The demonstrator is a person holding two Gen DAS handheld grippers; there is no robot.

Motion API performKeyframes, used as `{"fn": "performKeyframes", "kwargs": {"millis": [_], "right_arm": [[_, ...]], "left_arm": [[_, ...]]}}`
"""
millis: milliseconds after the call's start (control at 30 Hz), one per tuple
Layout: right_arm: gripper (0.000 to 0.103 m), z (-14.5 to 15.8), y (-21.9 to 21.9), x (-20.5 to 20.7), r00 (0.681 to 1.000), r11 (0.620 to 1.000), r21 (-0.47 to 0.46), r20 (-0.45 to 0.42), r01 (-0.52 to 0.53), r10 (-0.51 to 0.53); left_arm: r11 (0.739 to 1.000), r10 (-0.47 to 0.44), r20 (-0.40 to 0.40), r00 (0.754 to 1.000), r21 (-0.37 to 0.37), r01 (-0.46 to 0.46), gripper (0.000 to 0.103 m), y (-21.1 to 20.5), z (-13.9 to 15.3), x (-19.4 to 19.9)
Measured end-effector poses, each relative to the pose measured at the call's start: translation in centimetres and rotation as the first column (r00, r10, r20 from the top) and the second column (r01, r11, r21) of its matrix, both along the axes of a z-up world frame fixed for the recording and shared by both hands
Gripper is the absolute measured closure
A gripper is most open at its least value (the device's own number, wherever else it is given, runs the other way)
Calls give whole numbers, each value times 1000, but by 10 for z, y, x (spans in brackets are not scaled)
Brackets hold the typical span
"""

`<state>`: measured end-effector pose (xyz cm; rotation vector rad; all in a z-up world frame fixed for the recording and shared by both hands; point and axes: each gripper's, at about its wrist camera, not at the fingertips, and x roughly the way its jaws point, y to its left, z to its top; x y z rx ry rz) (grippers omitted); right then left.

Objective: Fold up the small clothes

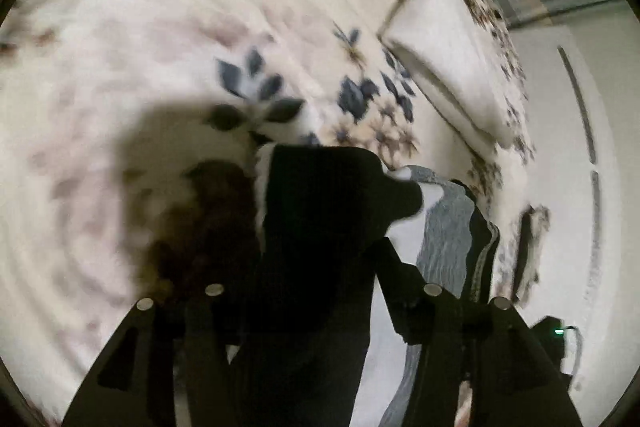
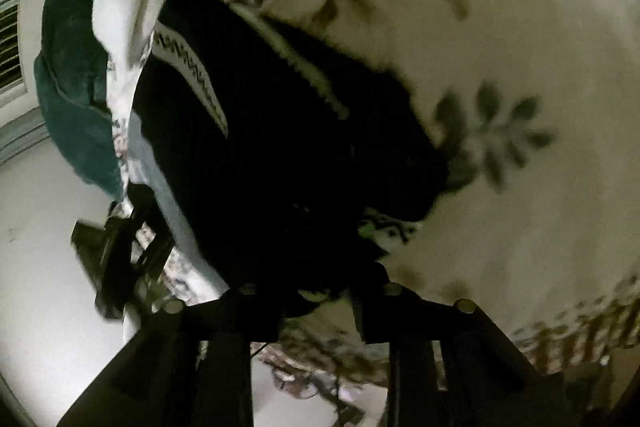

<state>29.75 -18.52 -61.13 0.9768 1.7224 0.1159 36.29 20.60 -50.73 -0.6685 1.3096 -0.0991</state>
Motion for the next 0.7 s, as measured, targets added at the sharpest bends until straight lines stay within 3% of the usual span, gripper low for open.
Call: {"fn": "performKeyframes", "kwargs": {"millis": [100, 200, 300, 400, 500, 600, 633, 700], "right_arm": [[53, 26, -8, 17, 994, 997, -66, 89, -50, 56], [37, 55, -11, 37, 970, 980, -150, 180, -134, 161], [36, 79, -10, 65, 936, 957, -223, 257, -187, 242], [32, 93, -23, 75, 922, 950, -248, 286, -190, 260], [32, 83, -23, 107, 922, 946, -243, 266, -216, 279], [32, 60, -12, 122, 921, 941, -232, 245, -246, 301], [32, 49, -7, 130, 917, 937, -220, 235, -272, 322], [32, 35, 0, 139, 909, 925, -229, 220, -304, 354]], "left_arm": [[989, 72, 8, 997, 126, -72, 45, -3, 27, -25], [970, 132, 11, 991, 204, -132, 39, -13, 46, -42], [970, 134, -6, 991, 205, -130, 34, -38, 45, -51], [969, 69, -40, 997, 241, -58, 34, -74, 21, -45], [953, 34, -99, 995, 304, -2, 32, -97, -14, -34], [946, 91, -77, 993, 317, -63, 6, -90, -28, -28], [951, 117, -72, 990, 297, -91, 0, -83, -33, -25], [962, 183, -72, 980, 219, -163, 0, -72, -43, -22]]}}
